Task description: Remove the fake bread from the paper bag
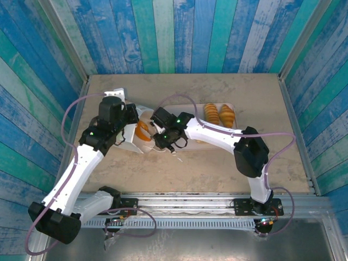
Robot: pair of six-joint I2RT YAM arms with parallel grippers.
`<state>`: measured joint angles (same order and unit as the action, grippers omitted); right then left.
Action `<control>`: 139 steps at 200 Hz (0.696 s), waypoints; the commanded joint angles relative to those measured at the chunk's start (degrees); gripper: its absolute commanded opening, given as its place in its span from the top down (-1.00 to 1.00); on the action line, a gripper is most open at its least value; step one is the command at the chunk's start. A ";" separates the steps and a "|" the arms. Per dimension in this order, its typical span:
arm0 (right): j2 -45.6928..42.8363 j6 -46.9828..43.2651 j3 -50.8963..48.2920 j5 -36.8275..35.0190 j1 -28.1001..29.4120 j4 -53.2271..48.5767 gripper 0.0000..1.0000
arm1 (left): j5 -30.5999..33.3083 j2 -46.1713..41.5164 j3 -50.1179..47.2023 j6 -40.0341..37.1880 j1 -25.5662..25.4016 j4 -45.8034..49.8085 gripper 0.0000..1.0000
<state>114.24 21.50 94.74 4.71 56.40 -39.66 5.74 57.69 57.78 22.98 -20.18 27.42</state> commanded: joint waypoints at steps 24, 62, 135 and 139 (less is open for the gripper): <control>0.34 0.76 -0.40 2.86 -0.33 0.92 0.13 | -0.49 -0.23 -0.80 0.62 0.18 -2.55 1.00; 1.03 1.38 -1.72 8.62 -0.92 4.19 0.11 | -0.67 0.23 -0.74 0.48 0.15 -2.80 1.00; -1.72 -1.46 -1.22 9.54 -1.10 3.73 0.28 | -0.25 -0.60 -1.16 1.18 0.20 -3.12 1.00; -2.29 -1.82 -1.29 9.25 -1.07 3.39 0.28 | -0.25 -0.69 -1.24 1.27 0.17 -3.24 1.00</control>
<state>115.35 21.74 93.38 13.72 55.57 -36.34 5.26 57.74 57.63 23.29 -20.18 26.15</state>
